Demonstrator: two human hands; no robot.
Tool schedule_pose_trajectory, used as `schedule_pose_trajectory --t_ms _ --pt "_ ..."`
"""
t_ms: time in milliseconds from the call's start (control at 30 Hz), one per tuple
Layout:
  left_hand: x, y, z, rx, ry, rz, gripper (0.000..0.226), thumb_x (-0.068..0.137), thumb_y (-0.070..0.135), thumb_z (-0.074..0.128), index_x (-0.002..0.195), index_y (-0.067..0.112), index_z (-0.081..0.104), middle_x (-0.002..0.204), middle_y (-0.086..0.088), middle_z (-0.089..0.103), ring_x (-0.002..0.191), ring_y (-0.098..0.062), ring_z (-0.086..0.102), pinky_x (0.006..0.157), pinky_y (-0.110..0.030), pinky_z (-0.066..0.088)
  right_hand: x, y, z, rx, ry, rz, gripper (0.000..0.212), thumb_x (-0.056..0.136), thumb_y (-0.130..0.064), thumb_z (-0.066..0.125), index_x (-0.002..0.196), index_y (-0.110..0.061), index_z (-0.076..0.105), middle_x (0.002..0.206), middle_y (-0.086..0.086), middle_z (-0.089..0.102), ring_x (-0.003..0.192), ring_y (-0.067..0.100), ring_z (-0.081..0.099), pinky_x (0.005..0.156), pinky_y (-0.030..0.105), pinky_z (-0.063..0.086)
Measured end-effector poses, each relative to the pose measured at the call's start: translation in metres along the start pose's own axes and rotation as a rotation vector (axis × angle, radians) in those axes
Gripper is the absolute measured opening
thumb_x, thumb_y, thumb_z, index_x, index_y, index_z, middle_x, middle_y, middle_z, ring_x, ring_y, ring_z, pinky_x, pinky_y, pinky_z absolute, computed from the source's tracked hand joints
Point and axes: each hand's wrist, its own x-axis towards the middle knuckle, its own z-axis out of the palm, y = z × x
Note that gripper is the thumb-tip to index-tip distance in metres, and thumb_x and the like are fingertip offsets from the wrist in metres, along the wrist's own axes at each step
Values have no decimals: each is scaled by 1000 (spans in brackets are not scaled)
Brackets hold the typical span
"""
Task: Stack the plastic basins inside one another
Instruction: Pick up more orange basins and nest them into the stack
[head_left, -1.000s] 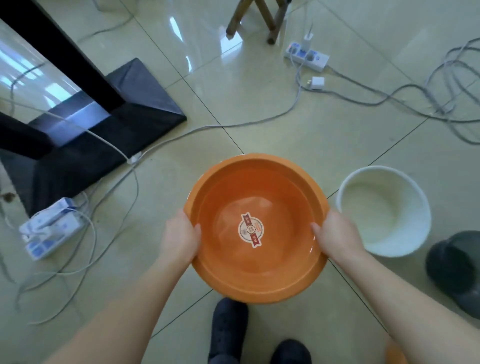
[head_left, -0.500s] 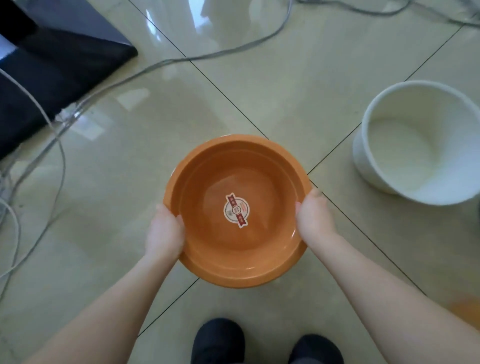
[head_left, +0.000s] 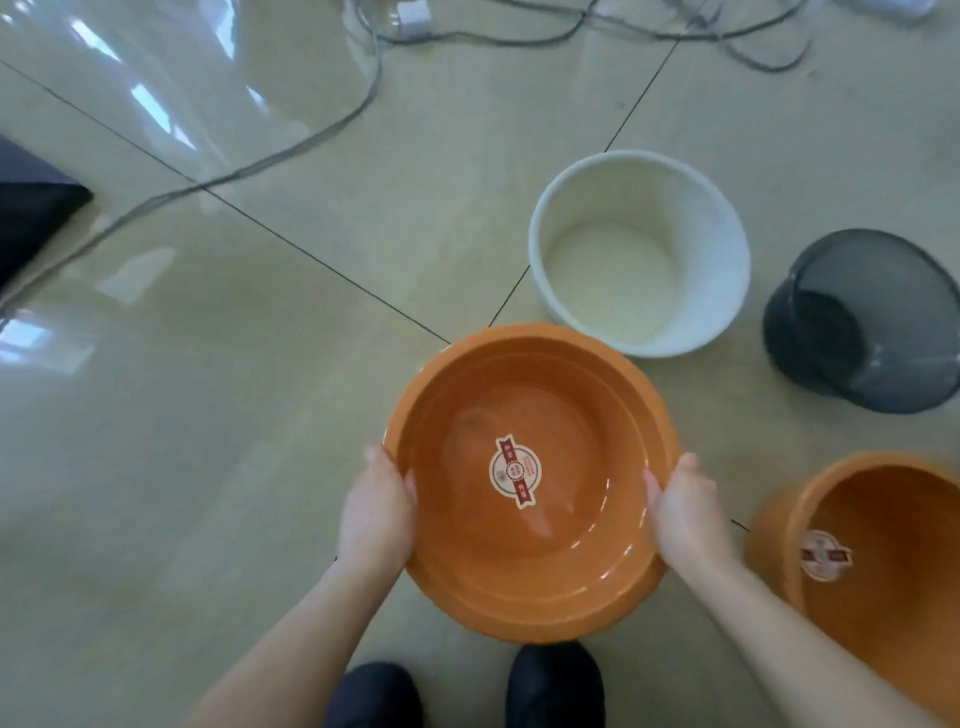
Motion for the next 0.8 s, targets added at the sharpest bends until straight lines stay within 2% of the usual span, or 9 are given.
schedule_pose_trajectory --t_ms 133,300,400,467,500,567,600,667,800 --pt "-2 30 39 16 -38 74 16 97 24 40 97 9 34 70 -3 52 65 -29 57 59 -38 48 11 49 -3 -13 19 66 23 97 -27 47 88 -7 39 91 20 68 69 32 61 60 36 48" --pt "5 39 62 85 -11 107 17 98 22 40 95 9 30 62 0 42 62 -28 48 57 -36 40 25 69 15 -28 34 106 29 98 -28 45 105 1 46 102 23 66 92 39 66 66 37 46" --pt "5 41 63 107 -7 107 16 97 23 41 97 10 32 69 -7 51 59 -28 49 56 -35 41 25 72 23 -2 41 108 30 98 -28 44 107 0 45 104 23 66 95 39 65 68 38 47" --pt "3 49 59 217 -36 80 27 96 28 45 111 8 36 97 -18 61 78 -36 59 65 -40 46 23 74 21 18 13 119 32 98 -30 43 108 0 45 106 22 65 98 39 64 66 35 43" --pt "0 54 56 306 -38 80 46 93 33 50 126 5 35 117 -21 58 99 -40 59 76 -44 49 20 74 15 37 -4 129 35 97 -32 44 111 0 44 109 21 65 100 38 63 67 35 42" --pt "-11 72 45 425 8 134 85 85 44 60 147 2 18 146 -21 38 132 -39 40 104 -48 39 12 77 -8 109 -15 147 49 95 -38 48 124 0 41 118 20 61 108 38 59 76 38 46" --pt "-21 87 38 442 34 189 96 81 49 63 149 2 14 151 -20 31 138 -37 32 111 -47 32 5 82 -22 151 -2 147 55 93 -41 49 130 -1 39 123 19 59 114 36 57 84 39 47" --pt "-45 123 29 458 30 291 105 75 56 66 150 3 13 154 -18 28 141 -36 27 116 -47 27 -11 101 -56 215 39 168 63 90 -44 54 134 -3 39 131 16 54 122 32 51 95 38 44" --pt "-103 212 39 493 -75 484 113 69 66 65 149 5 15 154 -16 29 142 -33 27 116 -46 27 -45 169 -128 301 119 401 74 76 -49 68 129 -2 46 129 16 55 120 33 50 97 39 43"
